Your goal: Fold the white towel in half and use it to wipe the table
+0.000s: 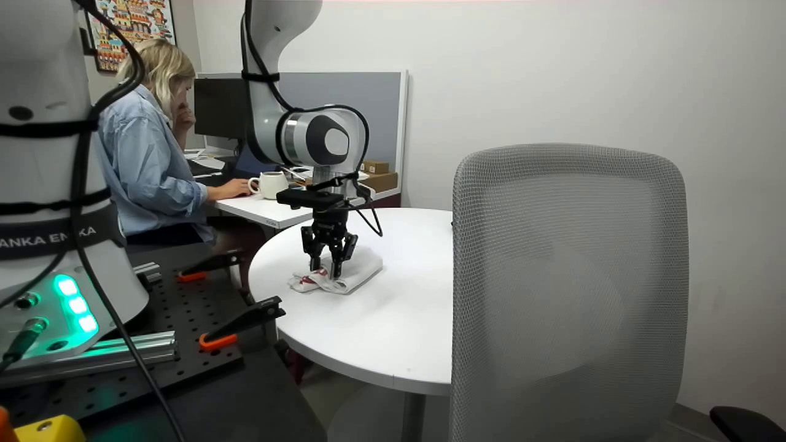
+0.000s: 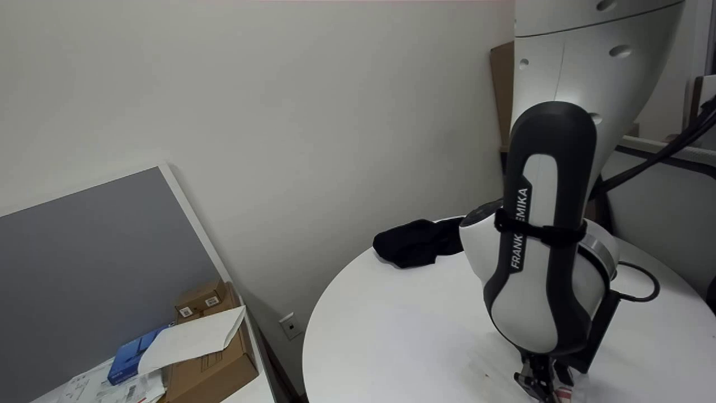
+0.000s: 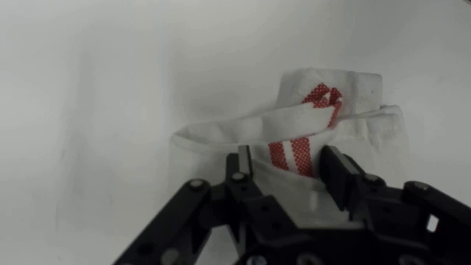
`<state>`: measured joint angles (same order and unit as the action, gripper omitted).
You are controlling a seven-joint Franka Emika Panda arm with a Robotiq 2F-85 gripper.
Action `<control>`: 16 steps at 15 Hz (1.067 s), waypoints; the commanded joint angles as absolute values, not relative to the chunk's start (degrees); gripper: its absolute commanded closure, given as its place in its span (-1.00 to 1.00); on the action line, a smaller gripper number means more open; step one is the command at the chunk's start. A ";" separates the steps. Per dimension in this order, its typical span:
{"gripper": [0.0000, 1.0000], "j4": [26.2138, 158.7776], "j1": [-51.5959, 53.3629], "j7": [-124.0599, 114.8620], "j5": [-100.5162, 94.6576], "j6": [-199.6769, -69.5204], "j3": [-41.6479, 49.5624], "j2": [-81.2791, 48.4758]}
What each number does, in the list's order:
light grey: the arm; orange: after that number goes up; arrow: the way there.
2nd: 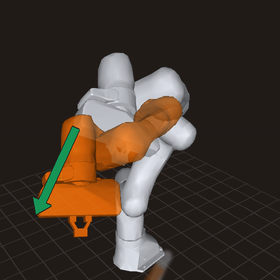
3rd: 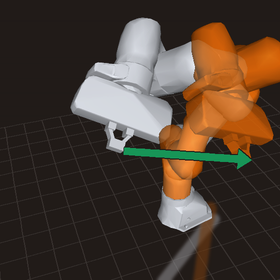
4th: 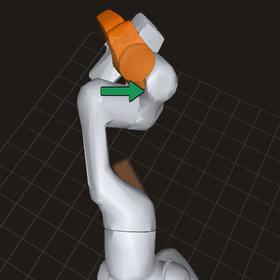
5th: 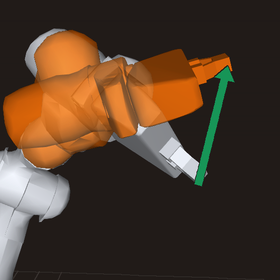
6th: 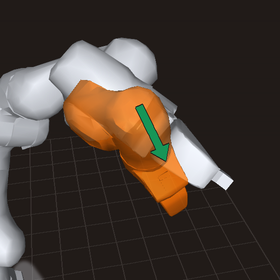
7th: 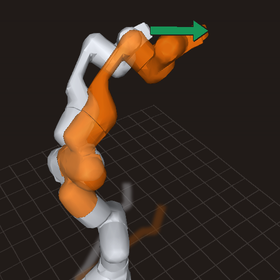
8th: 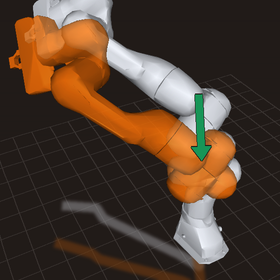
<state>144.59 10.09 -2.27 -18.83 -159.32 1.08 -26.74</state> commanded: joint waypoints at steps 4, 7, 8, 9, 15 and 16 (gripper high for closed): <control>0.84 138.77 14.20 -7.68 -17.96 -161.36 3.24 -31.60; 0.81 134.98 14.65 -10.88 -16.58 -161.91 3.98 -34.90; 0.83 133.15 14.31 -11.37 -15.83 -161.64 3.94 -36.36; 0.81 131.43 13.42 -11.40 -14.35 -161.16 3.30 -37.29; 0.81 122.09 8.33 -9.94 -7.16 -159.70 3.71 -40.75; 0.81 121.26 7.35 -9.94 -6.42 -159.99 4.10 -41.19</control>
<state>126.91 10.01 -10.40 -8.92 -159.21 3.15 -35.84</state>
